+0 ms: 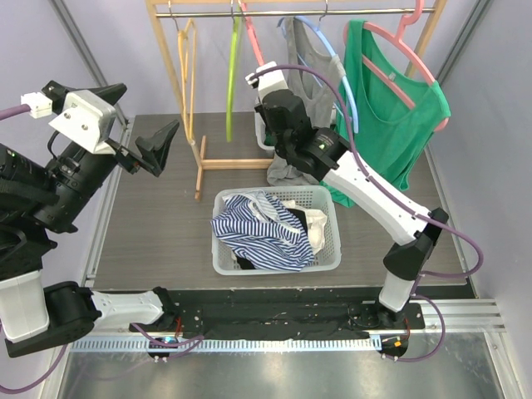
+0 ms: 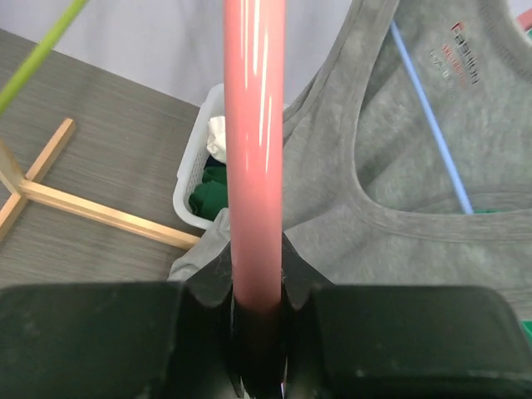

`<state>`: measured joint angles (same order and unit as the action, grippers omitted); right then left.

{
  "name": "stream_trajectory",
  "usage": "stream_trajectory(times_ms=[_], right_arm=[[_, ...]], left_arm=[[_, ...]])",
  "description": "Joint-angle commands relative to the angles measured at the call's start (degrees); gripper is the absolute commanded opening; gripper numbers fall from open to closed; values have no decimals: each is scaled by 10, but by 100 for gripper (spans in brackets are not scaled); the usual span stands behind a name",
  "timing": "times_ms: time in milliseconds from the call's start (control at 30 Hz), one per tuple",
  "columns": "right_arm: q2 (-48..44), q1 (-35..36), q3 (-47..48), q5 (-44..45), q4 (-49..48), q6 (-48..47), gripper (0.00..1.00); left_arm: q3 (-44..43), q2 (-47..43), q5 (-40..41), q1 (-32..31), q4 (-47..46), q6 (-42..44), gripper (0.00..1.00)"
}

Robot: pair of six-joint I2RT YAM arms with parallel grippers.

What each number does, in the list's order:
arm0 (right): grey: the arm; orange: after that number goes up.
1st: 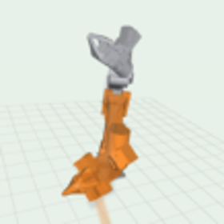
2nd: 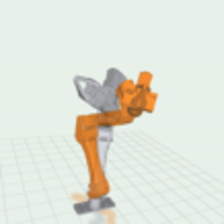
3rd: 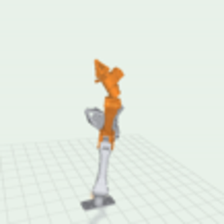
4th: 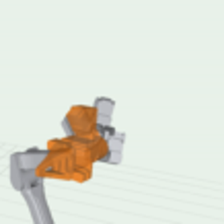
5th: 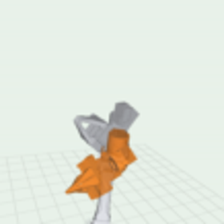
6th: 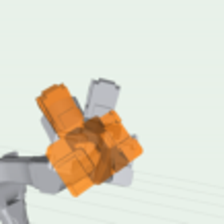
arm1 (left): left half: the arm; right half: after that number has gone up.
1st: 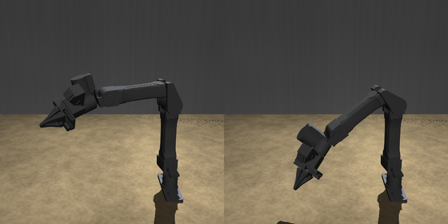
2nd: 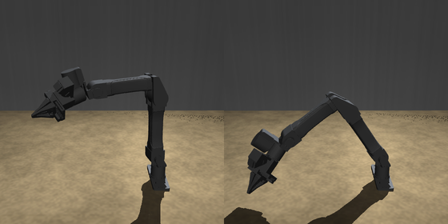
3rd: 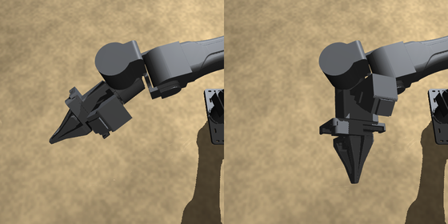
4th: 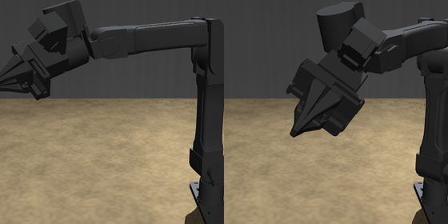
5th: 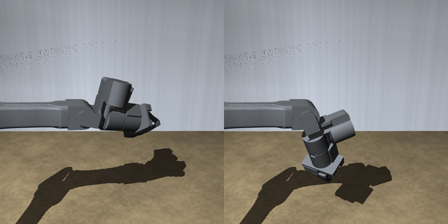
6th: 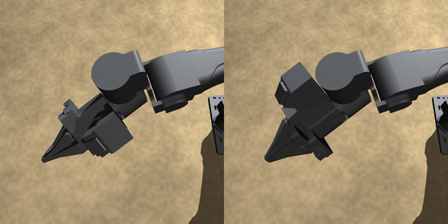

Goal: Remove the tank top from the hanger
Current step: Place the hanger at the clothesline.

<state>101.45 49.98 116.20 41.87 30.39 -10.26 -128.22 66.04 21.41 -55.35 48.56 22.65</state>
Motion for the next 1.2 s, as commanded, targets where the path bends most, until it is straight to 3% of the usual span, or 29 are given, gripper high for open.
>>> stream_trajectory(times_ms=[0, 233, 467, 867, 1167], right_arm=[[-19, 21, 29, -4, -40, -36, 4], [44, 51, 121, 4, -30, -70, 1], [78, 70, 138, 8, -26, -57, 1], [9, 68, 57, -7, -145, -26, 1], [-64, 49, -14, -52, -164, 43, 1]], left_arm=[[-12, 5, -8, 6, -4, -10, 100], [-14, 1, -12, 11, -3, -11, 100], [-19, 0, -17, 16, -1, -14, 100], [-13, -6, -24, 26, 5, -22, 100], [-7, -12, -33, 36, 10, -30, 100]])
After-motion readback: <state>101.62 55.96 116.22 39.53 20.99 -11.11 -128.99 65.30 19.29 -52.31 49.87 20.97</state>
